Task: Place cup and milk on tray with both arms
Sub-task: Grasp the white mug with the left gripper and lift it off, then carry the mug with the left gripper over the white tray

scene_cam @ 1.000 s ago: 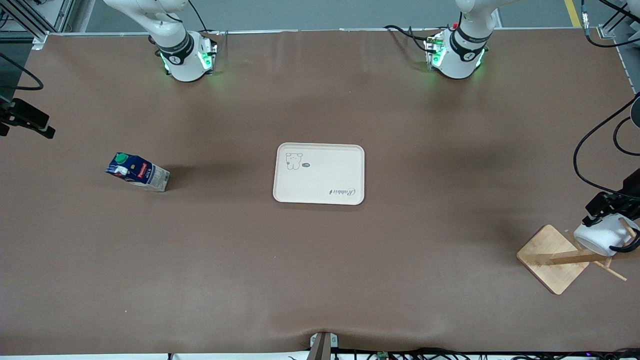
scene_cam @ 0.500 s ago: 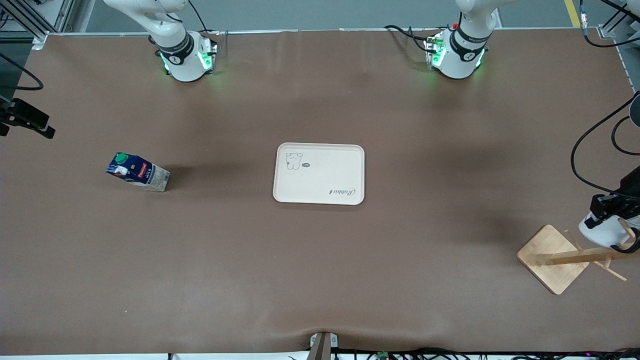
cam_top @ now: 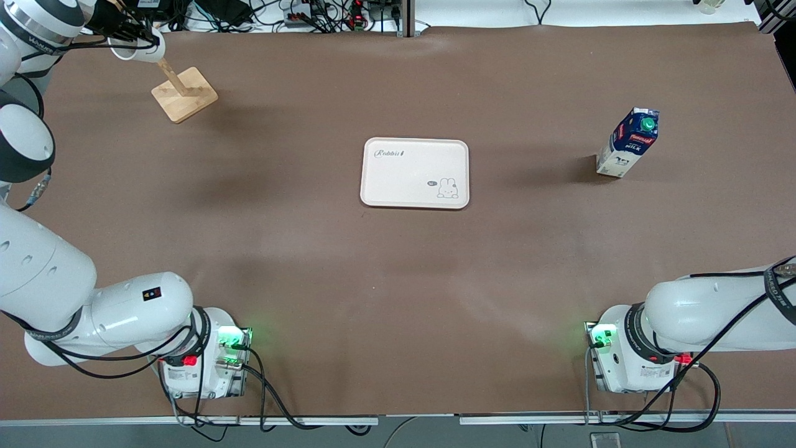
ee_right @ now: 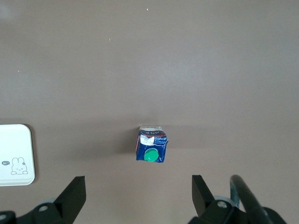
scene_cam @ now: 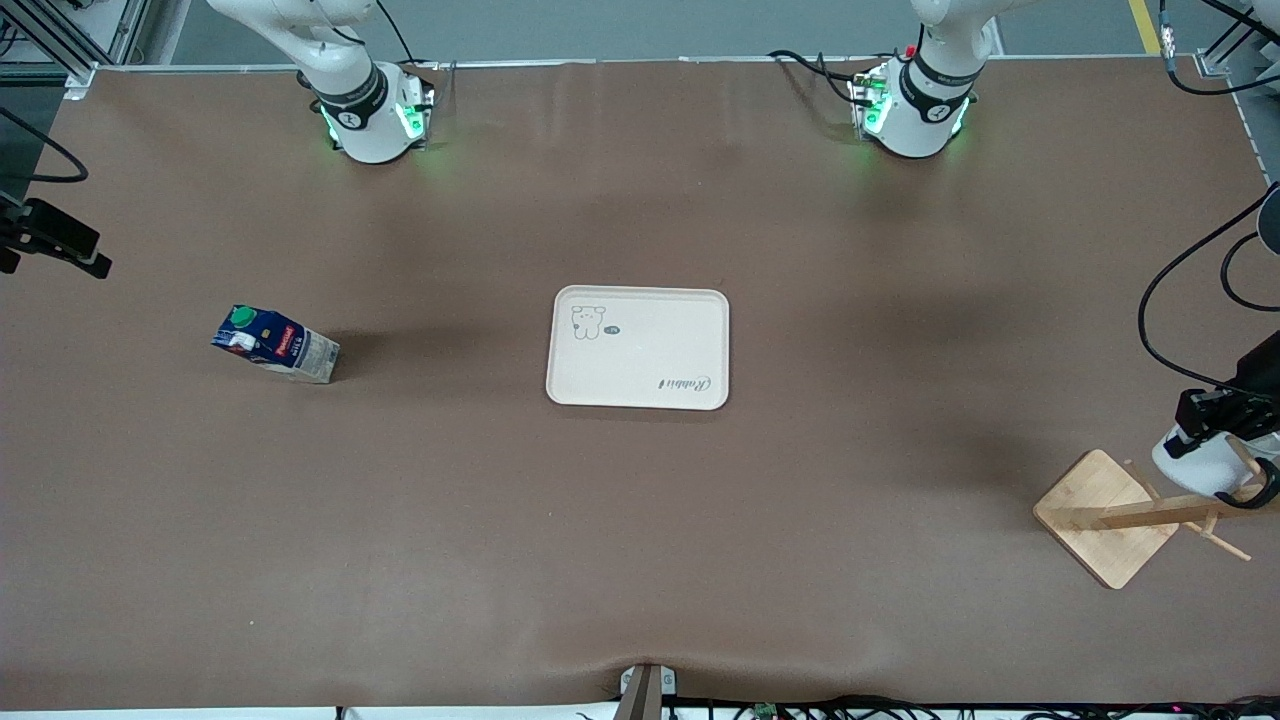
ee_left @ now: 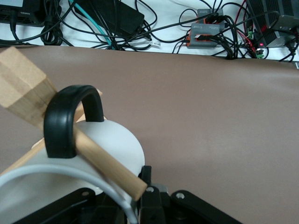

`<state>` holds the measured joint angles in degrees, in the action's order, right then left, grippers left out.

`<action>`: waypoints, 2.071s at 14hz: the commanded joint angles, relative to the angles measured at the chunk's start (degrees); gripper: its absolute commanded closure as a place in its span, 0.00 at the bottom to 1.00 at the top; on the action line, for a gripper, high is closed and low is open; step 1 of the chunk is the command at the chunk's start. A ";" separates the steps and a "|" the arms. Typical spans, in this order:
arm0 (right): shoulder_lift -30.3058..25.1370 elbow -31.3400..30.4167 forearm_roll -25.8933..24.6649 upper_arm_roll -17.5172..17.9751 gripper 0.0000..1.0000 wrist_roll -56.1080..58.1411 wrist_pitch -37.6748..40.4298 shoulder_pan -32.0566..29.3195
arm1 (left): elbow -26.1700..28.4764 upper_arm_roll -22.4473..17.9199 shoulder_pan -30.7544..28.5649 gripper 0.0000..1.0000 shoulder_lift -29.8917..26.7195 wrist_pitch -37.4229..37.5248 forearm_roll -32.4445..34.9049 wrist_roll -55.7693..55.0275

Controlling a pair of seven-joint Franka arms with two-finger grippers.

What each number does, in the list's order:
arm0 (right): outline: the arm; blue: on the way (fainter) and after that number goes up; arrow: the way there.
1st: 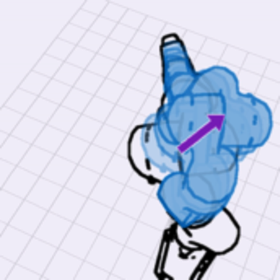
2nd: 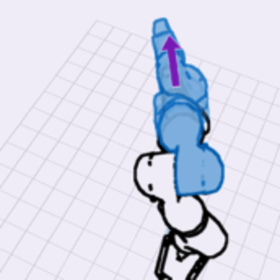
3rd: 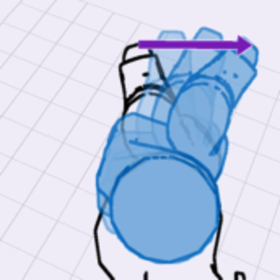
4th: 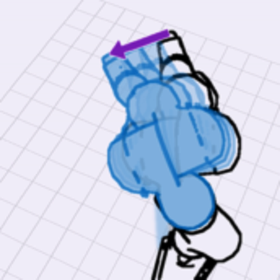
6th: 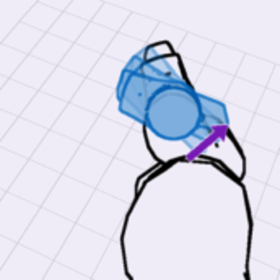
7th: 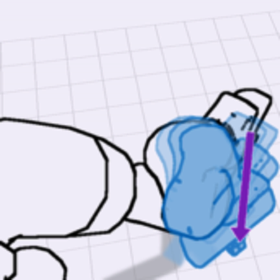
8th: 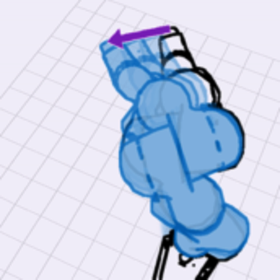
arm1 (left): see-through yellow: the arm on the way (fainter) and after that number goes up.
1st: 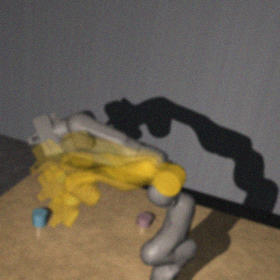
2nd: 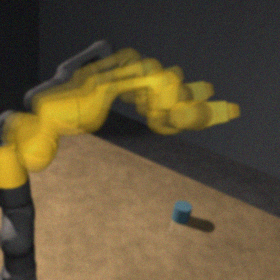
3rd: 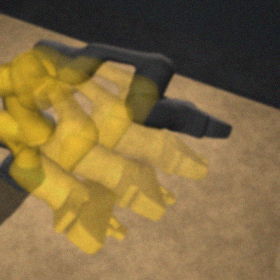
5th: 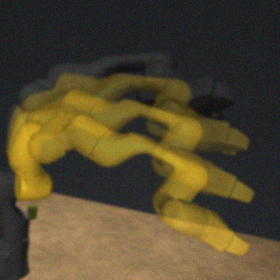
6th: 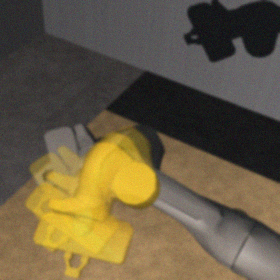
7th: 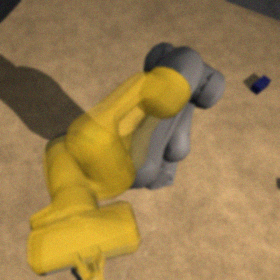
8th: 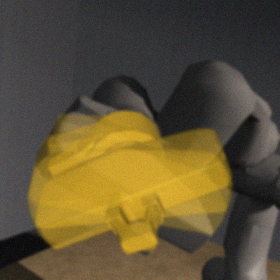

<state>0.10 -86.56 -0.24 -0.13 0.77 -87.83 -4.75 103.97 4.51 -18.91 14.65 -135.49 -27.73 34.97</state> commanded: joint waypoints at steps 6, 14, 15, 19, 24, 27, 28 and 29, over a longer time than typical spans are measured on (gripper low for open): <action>0.34 0.78 -0.20 0.13 0.00 0.73 0.29 -0.43 | 1.22 0.32 -0.60 1.00 -6.55 11.99 -0.39 -1.12; 0.43 0.78 -0.20 0.13 0.00 0.82 0.29 -0.35 | -2.46 2.43 0.98 1.00 -5.95 13.50 0.49 -13.41; 0.43 0.78 -0.20 0.13 0.00 0.82 0.29 -0.35 | -2.46 2.69 1.51 1.00 -6.30 13.67 0.66 -15.96; 0.43 0.78 -0.20 0.13 0.00 0.82 0.29 -0.43 | -3.60 7.60 4.32 1.00 -7.00 14.02 12.85 -28.78; 0.86 0.78 -0.20 0.13 0.00 0.82 0.38 -0.43 | -5.80 16.14 6.77 1.00 -4.82 16.57 24.38 -33.57; 0.95 0.43 -0.20 0.13 0.00 0.64 0.82 -0.26 | -7.73 17.02 16.33 1.00 -0.17 19.20 29.66 -34.79; 1.39 0.51 -0.29 0.13 0.00 0.64 0.90 -0.43 | -7.99 17.11 18.71 1.00 1.15 19.99 29.93 -38.71; 1.57 0.51 -0.29 0.13 0.00 0.64 0.73 -0.43 | -8.08 17.11 22.05 1.00 2.21 20.00 29.93 -43.80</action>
<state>0.86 -86.65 -0.24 -0.20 0.77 -87.54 -4.78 98.80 21.55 -1.53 13.60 -117.57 0.19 -2.87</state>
